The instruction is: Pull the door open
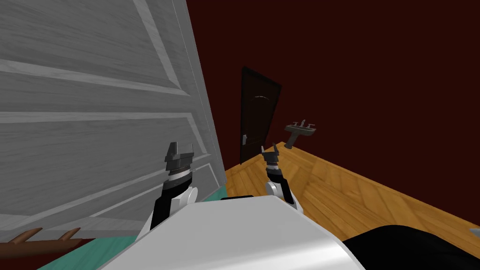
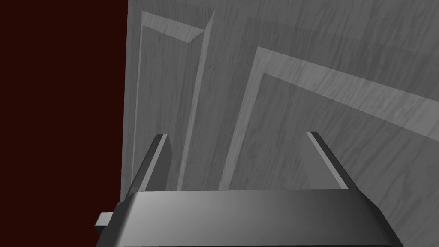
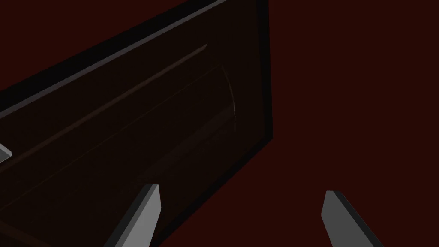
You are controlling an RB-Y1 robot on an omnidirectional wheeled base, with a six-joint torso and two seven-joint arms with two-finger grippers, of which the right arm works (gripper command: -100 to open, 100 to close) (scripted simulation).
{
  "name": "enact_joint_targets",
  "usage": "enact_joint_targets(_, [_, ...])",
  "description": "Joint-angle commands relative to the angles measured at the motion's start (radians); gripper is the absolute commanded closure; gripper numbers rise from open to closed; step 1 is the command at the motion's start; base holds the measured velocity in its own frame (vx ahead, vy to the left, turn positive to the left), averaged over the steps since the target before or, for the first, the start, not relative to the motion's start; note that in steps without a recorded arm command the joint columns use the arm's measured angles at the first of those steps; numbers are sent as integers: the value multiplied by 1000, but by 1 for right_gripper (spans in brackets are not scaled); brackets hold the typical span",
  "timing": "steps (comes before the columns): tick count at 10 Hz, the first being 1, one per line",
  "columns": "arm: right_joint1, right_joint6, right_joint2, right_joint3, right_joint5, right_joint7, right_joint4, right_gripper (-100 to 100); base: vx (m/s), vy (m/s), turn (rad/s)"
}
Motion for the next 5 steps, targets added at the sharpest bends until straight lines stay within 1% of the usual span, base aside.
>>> enact_joint_targets(1, [-12, 3, -18, 19, -31, -37, 27, -100, 87, -58, 102])
enact_joint_targets(3, [-23, 3, -46, 40, -72, -85, 59, -100, 98, -67, 113])
enact_joint_targets(5, [-35, 2, -75, 61, -114, -134, 92, -100, 85, -46, 105])
